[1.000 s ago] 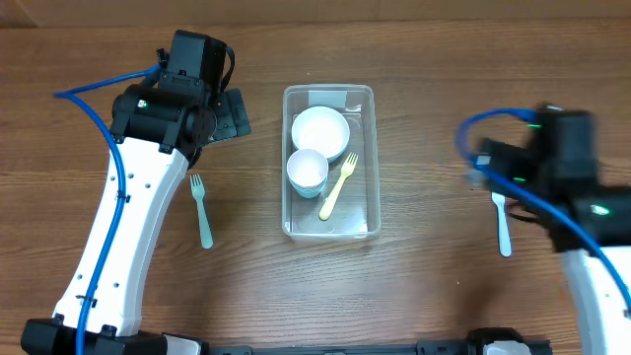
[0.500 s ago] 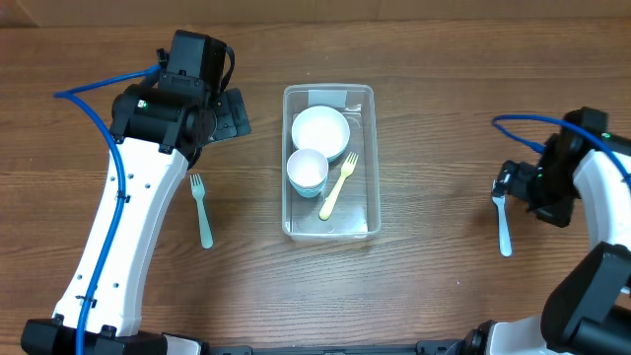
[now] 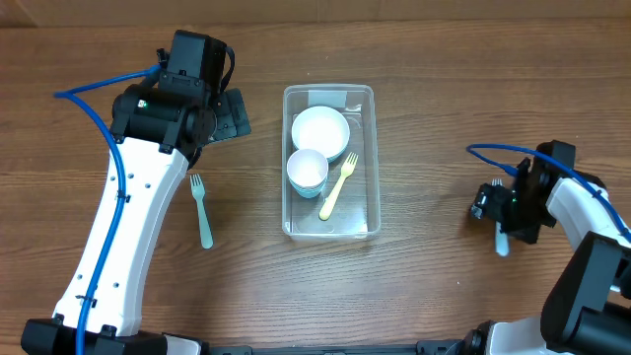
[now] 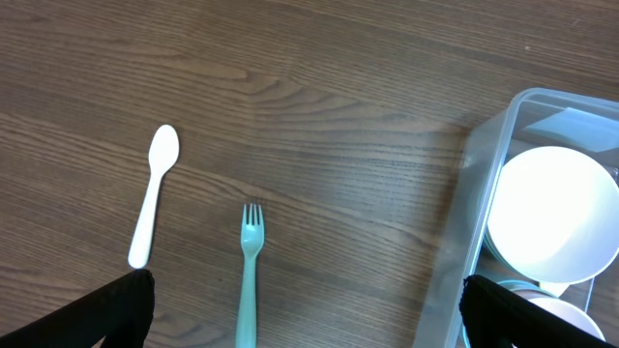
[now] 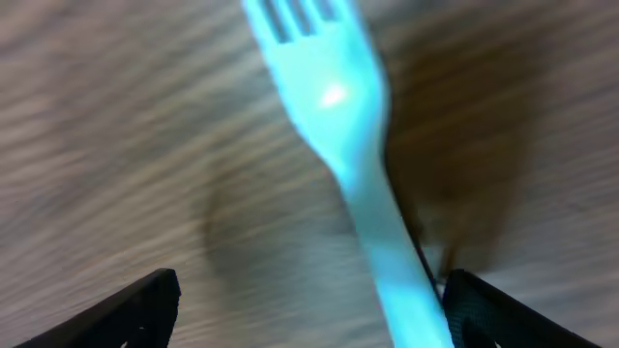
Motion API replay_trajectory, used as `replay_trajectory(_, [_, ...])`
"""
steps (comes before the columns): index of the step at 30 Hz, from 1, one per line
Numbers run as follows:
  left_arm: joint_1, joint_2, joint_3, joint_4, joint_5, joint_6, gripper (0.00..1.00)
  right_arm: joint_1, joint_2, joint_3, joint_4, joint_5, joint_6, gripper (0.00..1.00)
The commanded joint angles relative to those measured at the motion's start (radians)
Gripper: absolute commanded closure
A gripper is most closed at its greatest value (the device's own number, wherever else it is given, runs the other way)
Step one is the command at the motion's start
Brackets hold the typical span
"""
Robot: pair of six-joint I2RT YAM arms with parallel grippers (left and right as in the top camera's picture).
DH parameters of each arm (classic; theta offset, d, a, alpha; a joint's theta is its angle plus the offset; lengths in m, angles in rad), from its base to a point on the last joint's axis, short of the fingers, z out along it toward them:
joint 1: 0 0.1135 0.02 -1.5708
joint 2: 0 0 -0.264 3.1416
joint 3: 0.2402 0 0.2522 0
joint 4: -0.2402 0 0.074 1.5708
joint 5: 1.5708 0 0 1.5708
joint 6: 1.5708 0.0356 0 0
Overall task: Pack container
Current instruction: 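Move right gripper to the light-blue fork and grasp its handle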
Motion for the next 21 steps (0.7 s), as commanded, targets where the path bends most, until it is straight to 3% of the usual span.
replay_trajectory(1, [0.003, -0.009, 0.024, 0.002, -0.014, -0.024, 0.00, 0.052, -0.005, -0.006, 0.011, -0.114, 0.010, 0.11])
replay_trajectory(4, [0.003, -0.009, 0.024, 0.002, -0.014, -0.024, 0.00, 0.075, -0.005, -0.005, 0.029, -0.128, 0.002, 0.09])
replay_trajectory(6, [0.003, -0.009, 0.024, 0.002, -0.014, -0.024, 0.00, 0.072, -0.005, -0.006, 0.025, 0.063, 0.052, 0.09])
replay_trajectory(8, [0.003, -0.009, 0.024, 0.002, -0.014, -0.024, 0.00, 0.072, -0.005, -0.006, 0.022, 0.127, 0.105, 0.11])
replay_trajectory(9, [0.003, -0.009, 0.024, 0.002, -0.014, -0.024, 0.00, 0.072, -0.005, -0.006, 0.027, 0.132, 0.121, 0.15])
replay_trajectory(10, [0.003, -0.009, 0.024, 0.001, -0.014, -0.024, 0.00, 0.072, -0.005, -0.006, 0.033, 0.132, 0.121, 0.27])
replay_trajectory(15, [0.003, -0.009, 0.024, 0.002, -0.014, -0.024, 0.00, 0.072, -0.005, -0.006, 0.051, 0.132, 0.120, 0.65])
replay_trajectory(18, [0.003, -0.009, 0.024, 0.002, -0.014, -0.024, 0.00, 0.072, -0.005, -0.006, 0.058, 0.136, 0.119, 0.75])
replay_trajectory(21, [0.003, -0.009, 0.024, 0.002, -0.014, -0.024, 0.00, 0.072, -0.005, -0.007, 0.072, 0.136, 0.119, 0.72])
